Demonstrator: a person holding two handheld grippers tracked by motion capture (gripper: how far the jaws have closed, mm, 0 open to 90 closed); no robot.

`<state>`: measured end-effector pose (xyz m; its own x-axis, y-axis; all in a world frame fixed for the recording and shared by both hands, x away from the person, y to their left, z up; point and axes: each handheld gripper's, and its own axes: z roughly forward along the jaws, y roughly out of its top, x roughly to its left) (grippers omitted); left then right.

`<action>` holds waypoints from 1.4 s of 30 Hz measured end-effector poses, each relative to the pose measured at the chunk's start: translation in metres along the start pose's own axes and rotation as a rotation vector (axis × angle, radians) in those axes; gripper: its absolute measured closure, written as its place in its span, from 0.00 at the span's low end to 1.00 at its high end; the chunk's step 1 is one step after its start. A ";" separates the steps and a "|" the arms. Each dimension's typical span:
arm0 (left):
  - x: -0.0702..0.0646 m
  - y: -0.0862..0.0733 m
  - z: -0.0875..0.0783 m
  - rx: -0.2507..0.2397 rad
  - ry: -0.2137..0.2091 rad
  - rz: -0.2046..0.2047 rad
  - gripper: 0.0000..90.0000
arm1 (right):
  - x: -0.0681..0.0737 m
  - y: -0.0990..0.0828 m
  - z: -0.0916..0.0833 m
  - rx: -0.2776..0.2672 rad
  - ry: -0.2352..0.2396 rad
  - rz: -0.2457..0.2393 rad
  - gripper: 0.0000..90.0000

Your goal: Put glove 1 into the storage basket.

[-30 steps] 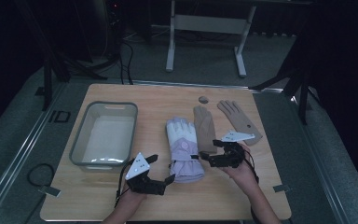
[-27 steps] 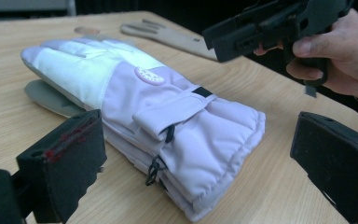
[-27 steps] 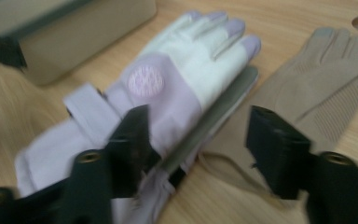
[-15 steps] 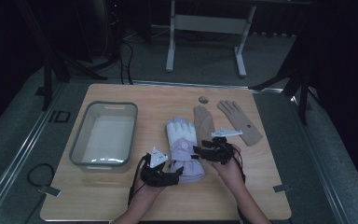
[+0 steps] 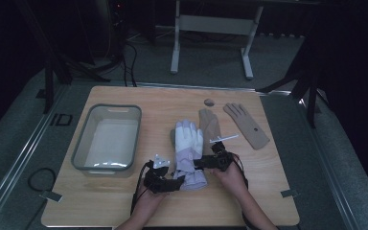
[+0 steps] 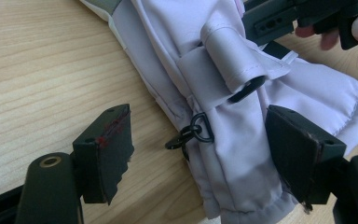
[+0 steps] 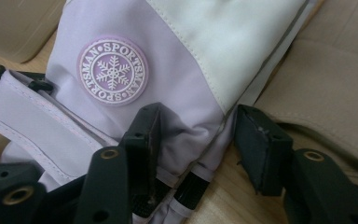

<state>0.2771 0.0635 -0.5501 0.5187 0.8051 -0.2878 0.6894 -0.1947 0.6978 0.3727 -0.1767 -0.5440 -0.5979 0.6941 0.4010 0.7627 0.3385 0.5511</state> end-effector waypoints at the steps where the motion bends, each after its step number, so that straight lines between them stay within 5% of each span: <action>1: 0.001 0.000 0.001 0.004 -0.002 0.002 0.27 | -0.001 0.000 0.001 0.007 0.013 0.006 0.63; 3: 0.003 0.000 0.003 0.022 -0.029 -0.005 0.28 | 0.001 0.001 0.001 0.018 0.014 -0.021 0.71; 10: 0.005 -0.004 0.005 0.038 -0.073 -0.011 0.34 | 0.023 0.000 0.001 -0.007 -0.091 -0.118 0.87; 15: 0.005 -0.004 0.006 0.044 -0.130 -0.035 0.57 | 0.027 -0.003 0.001 -0.034 -0.122 -0.122 0.89; 21: 0.001 0.001 0.000 0.052 -0.120 -0.012 0.80 | 0.033 -0.003 -0.004 -0.032 -0.151 -0.139 0.91; 26: 0.002 0.011 -0.006 0.076 -0.129 0.019 0.82 | 0.039 0.000 -0.009 -0.041 -0.156 -0.153 0.91; 42: 0.010 0.047 -0.047 0.050 -0.097 0.117 0.82 | 0.070 0.031 -0.033 -0.155 -0.167 -0.220 0.92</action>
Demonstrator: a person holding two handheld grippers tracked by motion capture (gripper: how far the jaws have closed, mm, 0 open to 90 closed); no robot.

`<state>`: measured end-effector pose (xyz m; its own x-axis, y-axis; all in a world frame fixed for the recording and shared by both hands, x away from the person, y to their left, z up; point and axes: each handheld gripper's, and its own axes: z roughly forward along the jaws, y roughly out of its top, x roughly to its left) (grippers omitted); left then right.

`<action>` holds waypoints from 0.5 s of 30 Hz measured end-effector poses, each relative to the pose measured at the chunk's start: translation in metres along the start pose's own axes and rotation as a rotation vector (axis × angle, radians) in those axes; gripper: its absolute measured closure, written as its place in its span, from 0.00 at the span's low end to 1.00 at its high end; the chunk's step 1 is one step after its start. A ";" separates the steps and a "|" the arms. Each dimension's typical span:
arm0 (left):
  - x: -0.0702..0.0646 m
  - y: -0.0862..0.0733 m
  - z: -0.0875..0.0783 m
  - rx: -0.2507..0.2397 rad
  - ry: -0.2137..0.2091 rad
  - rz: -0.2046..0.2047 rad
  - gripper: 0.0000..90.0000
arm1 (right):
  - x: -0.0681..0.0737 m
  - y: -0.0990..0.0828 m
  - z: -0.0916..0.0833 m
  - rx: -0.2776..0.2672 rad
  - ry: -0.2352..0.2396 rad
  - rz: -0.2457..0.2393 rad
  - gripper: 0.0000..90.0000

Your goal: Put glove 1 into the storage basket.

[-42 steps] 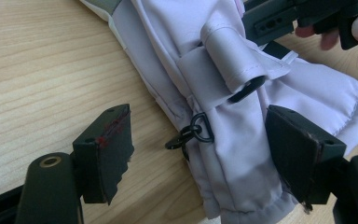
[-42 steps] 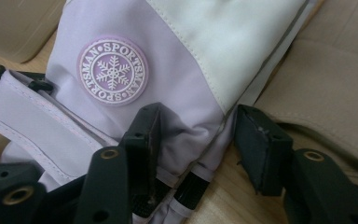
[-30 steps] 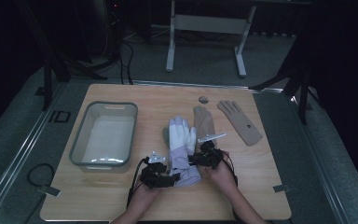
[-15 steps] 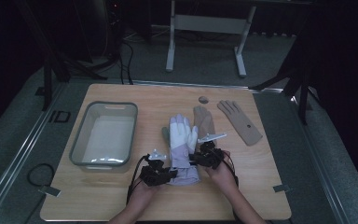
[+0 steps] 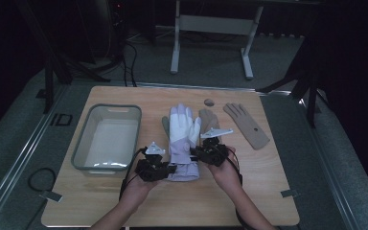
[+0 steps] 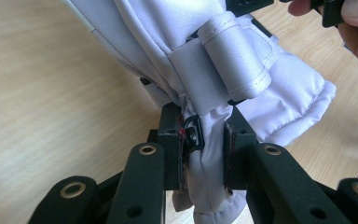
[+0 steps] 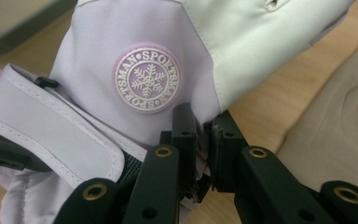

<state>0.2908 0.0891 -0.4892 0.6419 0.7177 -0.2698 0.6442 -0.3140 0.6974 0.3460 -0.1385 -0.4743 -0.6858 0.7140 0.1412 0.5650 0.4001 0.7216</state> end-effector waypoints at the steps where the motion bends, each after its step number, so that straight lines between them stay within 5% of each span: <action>1: 0.001 0.002 -0.003 -0.004 0.004 0.001 0.82 | 0.002 0.003 -0.001 -0.003 -0.002 -0.005 0.92; 15: 0.025 0.023 -0.045 -0.016 0.036 0.045 0.82 | 0.022 0.050 0.001 -0.044 0.011 -0.045 0.91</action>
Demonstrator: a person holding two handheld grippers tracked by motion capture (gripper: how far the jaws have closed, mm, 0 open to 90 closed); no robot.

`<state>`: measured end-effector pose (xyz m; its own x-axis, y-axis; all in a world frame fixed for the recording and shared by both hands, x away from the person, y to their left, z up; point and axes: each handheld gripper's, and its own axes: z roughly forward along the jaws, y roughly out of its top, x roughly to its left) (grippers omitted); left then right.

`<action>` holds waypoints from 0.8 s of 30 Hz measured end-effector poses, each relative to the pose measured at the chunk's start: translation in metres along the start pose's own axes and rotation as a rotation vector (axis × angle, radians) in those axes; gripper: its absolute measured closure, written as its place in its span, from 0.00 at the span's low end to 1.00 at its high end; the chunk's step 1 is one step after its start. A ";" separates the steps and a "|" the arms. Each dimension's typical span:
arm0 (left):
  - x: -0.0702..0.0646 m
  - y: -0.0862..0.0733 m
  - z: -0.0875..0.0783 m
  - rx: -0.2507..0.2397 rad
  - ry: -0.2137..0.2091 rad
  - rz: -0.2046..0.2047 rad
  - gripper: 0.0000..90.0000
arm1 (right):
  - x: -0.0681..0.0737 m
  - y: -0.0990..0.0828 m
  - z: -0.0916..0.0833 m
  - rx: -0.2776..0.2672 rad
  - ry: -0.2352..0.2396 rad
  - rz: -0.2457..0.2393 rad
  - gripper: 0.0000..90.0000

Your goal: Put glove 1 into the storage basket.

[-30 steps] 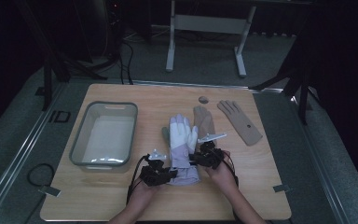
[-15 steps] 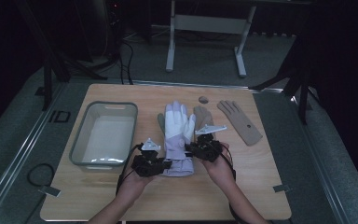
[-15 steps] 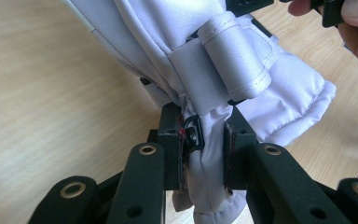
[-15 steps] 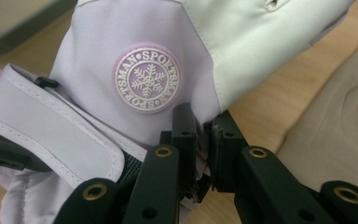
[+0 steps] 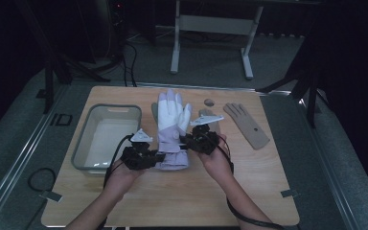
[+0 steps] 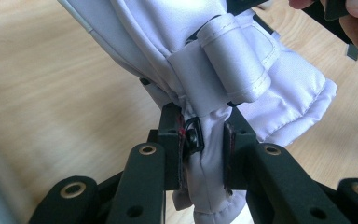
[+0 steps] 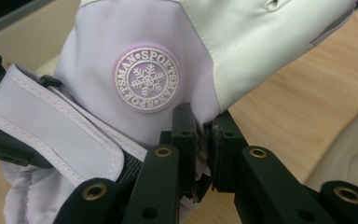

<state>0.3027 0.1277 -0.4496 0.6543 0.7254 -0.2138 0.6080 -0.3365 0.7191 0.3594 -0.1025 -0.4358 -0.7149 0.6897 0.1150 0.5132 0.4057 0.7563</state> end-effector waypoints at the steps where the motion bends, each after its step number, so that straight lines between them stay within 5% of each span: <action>1: 0.002 0.001 -0.003 -0.001 0.004 0.007 0.82 | 0.002 0.004 0.001 -0.006 0.000 -0.003 0.91; 12: 0.034 0.000 -0.045 -0.014 0.056 0.025 0.82 | 0.031 0.046 0.022 -0.025 0.027 -0.047 0.91; 24: 0.073 -0.016 -0.088 0.000 0.108 -0.021 0.82 | 0.069 0.079 0.062 -0.027 0.085 -0.074 0.91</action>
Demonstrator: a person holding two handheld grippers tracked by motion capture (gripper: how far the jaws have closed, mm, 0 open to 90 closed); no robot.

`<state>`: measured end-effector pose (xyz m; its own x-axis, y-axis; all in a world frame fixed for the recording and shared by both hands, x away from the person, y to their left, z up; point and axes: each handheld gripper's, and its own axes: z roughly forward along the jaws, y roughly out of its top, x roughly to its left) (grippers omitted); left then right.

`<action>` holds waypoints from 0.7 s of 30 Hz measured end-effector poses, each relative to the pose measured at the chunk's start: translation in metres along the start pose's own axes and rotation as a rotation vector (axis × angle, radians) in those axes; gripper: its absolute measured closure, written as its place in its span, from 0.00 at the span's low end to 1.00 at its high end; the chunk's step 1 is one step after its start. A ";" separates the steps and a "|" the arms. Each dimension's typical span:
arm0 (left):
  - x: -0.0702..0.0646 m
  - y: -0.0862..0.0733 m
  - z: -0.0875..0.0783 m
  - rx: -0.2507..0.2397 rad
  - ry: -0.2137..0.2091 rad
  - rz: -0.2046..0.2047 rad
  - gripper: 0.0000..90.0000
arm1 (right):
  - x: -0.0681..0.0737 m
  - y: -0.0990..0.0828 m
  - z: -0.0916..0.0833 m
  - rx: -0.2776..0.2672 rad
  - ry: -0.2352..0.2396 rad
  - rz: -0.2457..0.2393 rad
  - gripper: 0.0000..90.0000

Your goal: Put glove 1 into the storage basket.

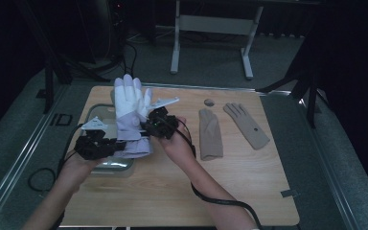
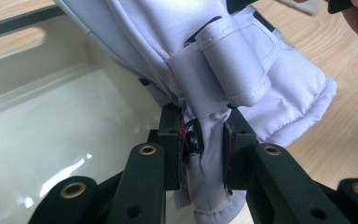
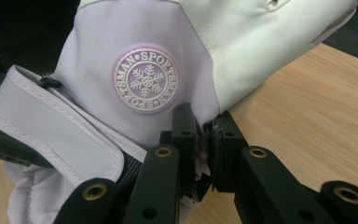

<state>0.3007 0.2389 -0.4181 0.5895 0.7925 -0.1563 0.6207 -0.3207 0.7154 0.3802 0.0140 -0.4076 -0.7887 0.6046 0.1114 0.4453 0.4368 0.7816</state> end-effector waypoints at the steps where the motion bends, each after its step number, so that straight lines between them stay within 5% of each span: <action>1: 0.004 -0.002 -0.003 0.006 0.004 -0.001 0.82 | 0.003 0.003 0.005 0.001 0.009 0.004 0.91; 9: 0.037 -0.020 -0.015 0.050 0.029 -0.042 0.82 | 0.021 0.015 0.047 0.029 0.055 -0.005 0.91; 21: 0.063 -0.047 0.010 0.128 0.001 -0.139 0.82 | 0.024 0.003 0.098 0.145 0.064 0.007 0.91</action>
<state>0.3137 0.2985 -0.4679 0.4929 0.8344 -0.2466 0.7570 -0.2715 0.5944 0.4041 0.0957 -0.4627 -0.8087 0.5664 0.1587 0.5037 0.5275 0.6841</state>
